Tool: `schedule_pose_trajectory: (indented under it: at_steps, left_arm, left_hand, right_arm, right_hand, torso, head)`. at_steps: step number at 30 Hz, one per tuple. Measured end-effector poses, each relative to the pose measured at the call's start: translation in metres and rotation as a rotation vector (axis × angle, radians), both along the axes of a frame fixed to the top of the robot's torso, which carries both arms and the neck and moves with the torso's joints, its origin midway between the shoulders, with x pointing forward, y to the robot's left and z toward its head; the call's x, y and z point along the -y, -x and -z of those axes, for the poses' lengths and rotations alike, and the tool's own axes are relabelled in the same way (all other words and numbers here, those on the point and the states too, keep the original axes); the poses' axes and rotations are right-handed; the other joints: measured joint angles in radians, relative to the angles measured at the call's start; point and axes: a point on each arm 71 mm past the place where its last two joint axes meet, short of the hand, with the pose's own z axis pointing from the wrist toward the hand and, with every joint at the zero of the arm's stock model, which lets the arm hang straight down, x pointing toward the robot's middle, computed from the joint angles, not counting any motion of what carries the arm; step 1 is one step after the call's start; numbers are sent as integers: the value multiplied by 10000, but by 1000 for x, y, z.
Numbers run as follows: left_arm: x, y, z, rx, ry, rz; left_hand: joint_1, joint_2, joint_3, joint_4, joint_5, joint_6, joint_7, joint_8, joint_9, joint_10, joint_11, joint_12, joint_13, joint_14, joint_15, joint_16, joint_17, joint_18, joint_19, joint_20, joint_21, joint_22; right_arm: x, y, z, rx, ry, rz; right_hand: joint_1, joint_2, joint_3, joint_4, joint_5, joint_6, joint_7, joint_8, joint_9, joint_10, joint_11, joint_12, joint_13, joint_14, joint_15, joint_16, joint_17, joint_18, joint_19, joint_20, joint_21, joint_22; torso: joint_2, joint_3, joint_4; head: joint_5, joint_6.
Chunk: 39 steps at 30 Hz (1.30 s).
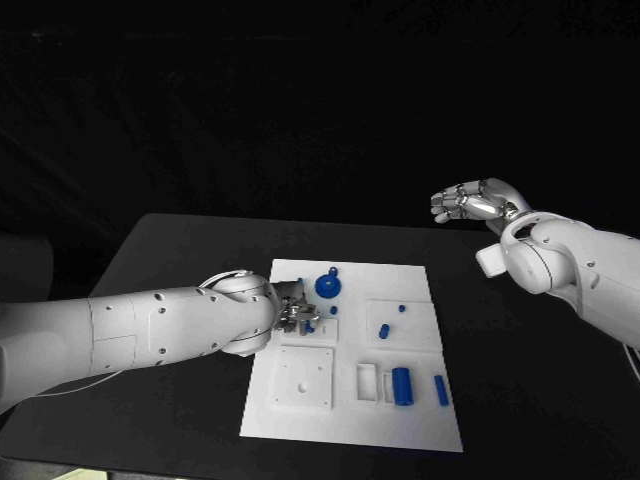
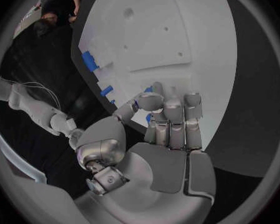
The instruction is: Assemble the parts on the task board
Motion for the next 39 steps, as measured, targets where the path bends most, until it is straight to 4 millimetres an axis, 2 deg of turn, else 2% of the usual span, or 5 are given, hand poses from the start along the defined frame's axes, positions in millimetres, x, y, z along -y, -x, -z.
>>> schedule_pose_trajectory:
  at_steps: [15,18,28,33,39]
  left_arm:
    - [1,0,0,-42,-20,16]
    - [1,0,0,-53,-37,31]
    - [1,0,0,-83,-97,46]
    - [2,0,0,-115,-132,65]
    - [2,-1,0,-143,-157,85]
  left_hand:
    - [-111,30,17,14,-46,50,-19,77,-10,0,0,146,-16,1,-1,68,-31,-1,68,2,-27,26]
    - [-111,31,76,-11,103,56,-19,135,-16,0,0,204,-16,1,-1,69,-46,-1,74,-3,-27,47]
    - [-110,31,113,-23,162,78,-19,181,-35,0,0,262,-26,1,-1,109,-71,-2,104,-33,-27,67]
    - [-110,31,116,-20,377,80,-20,252,-45,0,0,389,-26,2,-2,194,-103,-1,104,-33,-27,106]
    - [-109,31,120,-15,382,82,-20,299,-49,0,1,522,-26,2,-1,224,-147,-2,104,-33,-27,117]
  right_arm:
    - [0,1,3,-67,23,-50]
    - [0,1,3,-72,26,-55]
    - [0,1,3,-81,37,-65]
    - [1,1,3,-84,41,-69]
    - [1,1,3,-91,46,-69]
  right_hand:
    - [0,0,0,0,285,1,-1,0,-34,0,0,-45,-44,30,25,-38,-8,0,-34,34,-39,0]
    - [0,0,0,0,285,-25,25,-1,-34,0,0,-81,-44,31,25,-38,-8,-1,-37,37,-39,0]
    - [0,0,0,0,325,-33,33,-1,-43,0,0,-80,-53,-2,54,-38,-8,-1,-36,37,-39,0]
    - [0,0,0,0,325,-32,33,37,-43,0,0,-79,-53,-3,53,-49,-7,-1,-36,37,-39,0]
    - [0,0,0,0,364,-33,32,48,-48,0,0,-79,-63,-3,52,-78,-7,-1,-36,37,-39,0]
  torso:
    - [-1,-4,7]
    - [-1,-5,7]
    - [-2,-6,6]
    - [-3,-5,6]
    - [-4,-2,6]
  head:
    - [-26,-13]
    - [-27,-28]
    - [-36,-41]
    - [-37,-50]
    - [-37,-58]
